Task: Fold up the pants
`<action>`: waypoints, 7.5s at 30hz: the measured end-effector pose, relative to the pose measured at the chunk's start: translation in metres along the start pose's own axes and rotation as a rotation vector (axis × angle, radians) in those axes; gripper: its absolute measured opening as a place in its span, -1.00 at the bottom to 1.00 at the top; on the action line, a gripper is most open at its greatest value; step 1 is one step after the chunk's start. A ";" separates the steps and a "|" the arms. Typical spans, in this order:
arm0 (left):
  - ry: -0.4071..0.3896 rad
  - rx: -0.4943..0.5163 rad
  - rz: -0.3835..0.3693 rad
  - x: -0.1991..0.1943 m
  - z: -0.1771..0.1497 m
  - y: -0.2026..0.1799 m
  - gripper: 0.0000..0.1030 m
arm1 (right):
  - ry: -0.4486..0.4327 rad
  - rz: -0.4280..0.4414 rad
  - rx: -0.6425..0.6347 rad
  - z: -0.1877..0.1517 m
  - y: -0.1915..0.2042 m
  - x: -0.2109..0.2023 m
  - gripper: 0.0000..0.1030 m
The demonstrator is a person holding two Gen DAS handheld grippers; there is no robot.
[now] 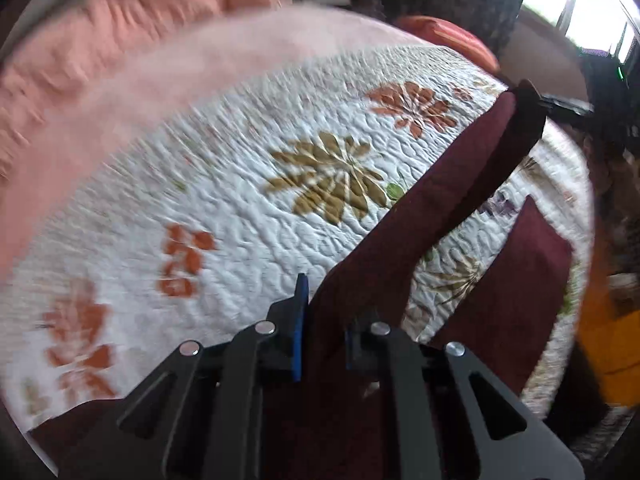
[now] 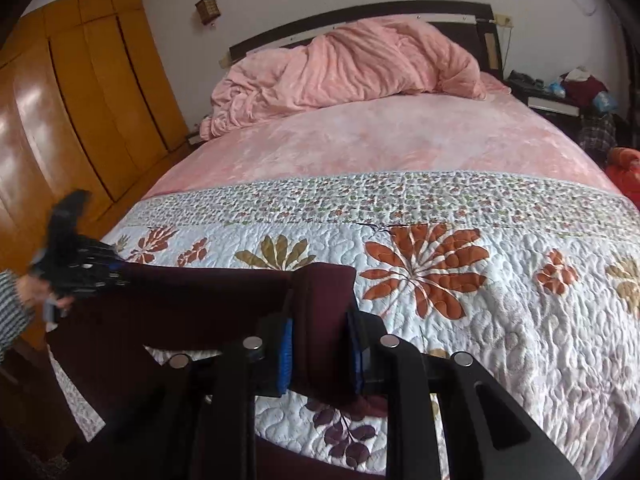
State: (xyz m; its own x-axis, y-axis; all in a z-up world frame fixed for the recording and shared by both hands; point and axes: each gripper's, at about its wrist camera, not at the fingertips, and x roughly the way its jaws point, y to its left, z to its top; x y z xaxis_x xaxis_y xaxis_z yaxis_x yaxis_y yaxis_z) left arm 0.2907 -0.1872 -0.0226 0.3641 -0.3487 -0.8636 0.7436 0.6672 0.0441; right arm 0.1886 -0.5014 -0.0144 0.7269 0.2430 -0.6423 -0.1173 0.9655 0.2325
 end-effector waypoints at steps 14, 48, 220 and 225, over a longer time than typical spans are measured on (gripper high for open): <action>-0.015 0.211 0.283 -0.017 -0.122 -0.136 -0.72 | 0.068 -0.041 0.113 -0.149 0.015 -0.030 -0.24; -0.048 -0.191 0.119 -0.011 -0.151 -0.141 -0.52 | 0.128 -0.040 0.438 -0.176 -0.012 -0.086 -0.76; -0.363 -1.442 0.009 -0.196 -0.407 0.105 -0.69 | 0.357 0.289 -0.601 -0.171 0.451 0.132 0.42; -0.334 -1.466 -0.003 -0.185 -0.412 0.115 -0.61 | 0.401 0.288 -0.585 -0.170 0.456 0.158 -0.55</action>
State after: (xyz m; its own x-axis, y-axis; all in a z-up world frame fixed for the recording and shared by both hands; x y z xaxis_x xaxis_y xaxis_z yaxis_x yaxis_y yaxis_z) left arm 0.0777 0.2249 -0.0647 0.6211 -0.3466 -0.7030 -0.3872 0.6442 -0.6596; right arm 0.1350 -0.0067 -0.1339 0.3255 0.4001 -0.8567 -0.6849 0.7244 0.0781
